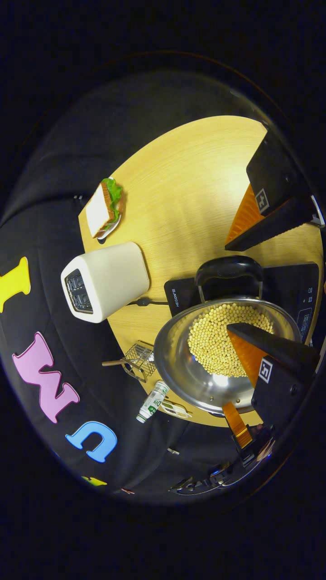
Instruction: First push the handle of the pot to place it horizontally, then grasp the pot with both hands and set it on the induction cooktop.
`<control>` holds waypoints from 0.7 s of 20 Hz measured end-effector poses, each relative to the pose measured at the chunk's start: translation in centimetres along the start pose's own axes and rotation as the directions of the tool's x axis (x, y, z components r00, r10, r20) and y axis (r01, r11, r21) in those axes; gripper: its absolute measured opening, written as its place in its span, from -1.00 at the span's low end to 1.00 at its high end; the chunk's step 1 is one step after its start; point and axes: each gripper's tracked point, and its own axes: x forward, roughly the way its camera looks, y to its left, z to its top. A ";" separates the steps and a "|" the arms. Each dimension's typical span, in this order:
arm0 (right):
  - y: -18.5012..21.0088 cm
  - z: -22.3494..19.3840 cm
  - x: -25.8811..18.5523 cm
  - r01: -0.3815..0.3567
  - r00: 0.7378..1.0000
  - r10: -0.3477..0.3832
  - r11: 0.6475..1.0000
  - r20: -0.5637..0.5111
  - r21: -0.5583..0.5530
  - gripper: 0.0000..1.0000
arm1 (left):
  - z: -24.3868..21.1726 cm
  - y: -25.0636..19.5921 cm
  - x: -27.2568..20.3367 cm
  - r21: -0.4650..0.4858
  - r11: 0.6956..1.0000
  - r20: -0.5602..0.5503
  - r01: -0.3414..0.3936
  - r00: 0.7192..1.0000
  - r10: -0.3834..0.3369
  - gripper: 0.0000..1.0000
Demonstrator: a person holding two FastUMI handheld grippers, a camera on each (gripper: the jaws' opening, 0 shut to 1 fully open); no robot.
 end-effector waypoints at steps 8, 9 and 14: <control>4.1 4.0 -8.7 0.077 0.951 -0.029 0.987 0.308 -0.144 0.97 | 5.8 1.4 -13.3 0.049 0.994 0.342 -0.098 0.937 0.076 0.91; 4.6 5.0 -10.0 0.101 0.931 -0.033 0.980 0.362 -0.170 0.98 | 6.4 1.6 -15.1 0.061 0.991 0.388 -0.119 0.917 0.086 0.91; 8.6 8.0 -16.9 0.156 0.809 -0.002 0.965 0.588 -0.211 0.97 | 7.6 2.1 -22.6 0.096 0.978 0.549 -0.187 0.829 0.104 0.91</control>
